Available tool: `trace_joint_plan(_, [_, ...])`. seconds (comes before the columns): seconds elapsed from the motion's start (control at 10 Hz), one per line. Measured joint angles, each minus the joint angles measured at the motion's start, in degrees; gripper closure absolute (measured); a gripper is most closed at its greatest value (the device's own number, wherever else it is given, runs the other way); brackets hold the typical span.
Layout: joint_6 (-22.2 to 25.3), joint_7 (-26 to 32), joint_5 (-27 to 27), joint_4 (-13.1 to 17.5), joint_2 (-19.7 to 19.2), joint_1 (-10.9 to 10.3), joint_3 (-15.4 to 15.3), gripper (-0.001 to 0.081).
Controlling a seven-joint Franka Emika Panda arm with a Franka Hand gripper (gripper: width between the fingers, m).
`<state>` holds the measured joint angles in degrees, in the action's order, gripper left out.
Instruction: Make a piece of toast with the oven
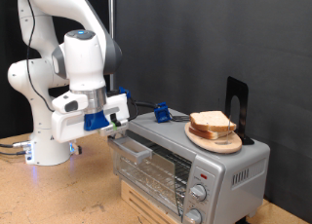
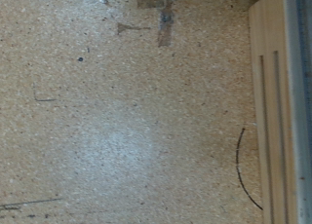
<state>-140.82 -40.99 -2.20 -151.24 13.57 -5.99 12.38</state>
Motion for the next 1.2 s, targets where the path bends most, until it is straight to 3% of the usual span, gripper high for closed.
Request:
trace_joint_plan(0.4, [-3.87,-1.07,-0.63,0.43,-3.01,1.81,0.40,-0.0003])
trace_joint_plan(0.7, [-0.72,4.65,-12.01,4.87,-2.66,0.21,0.57,-0.0003])
trace_joint_plan(0.8, [1.18,4.83,-13.33,6.62,-2.10,-0.41,0.34,-0.0003])
trace_joint_plan(1.2, [2.06,-1.13,-9.45,8.85,-2.59,-0.96,-3.14,-0.0003])
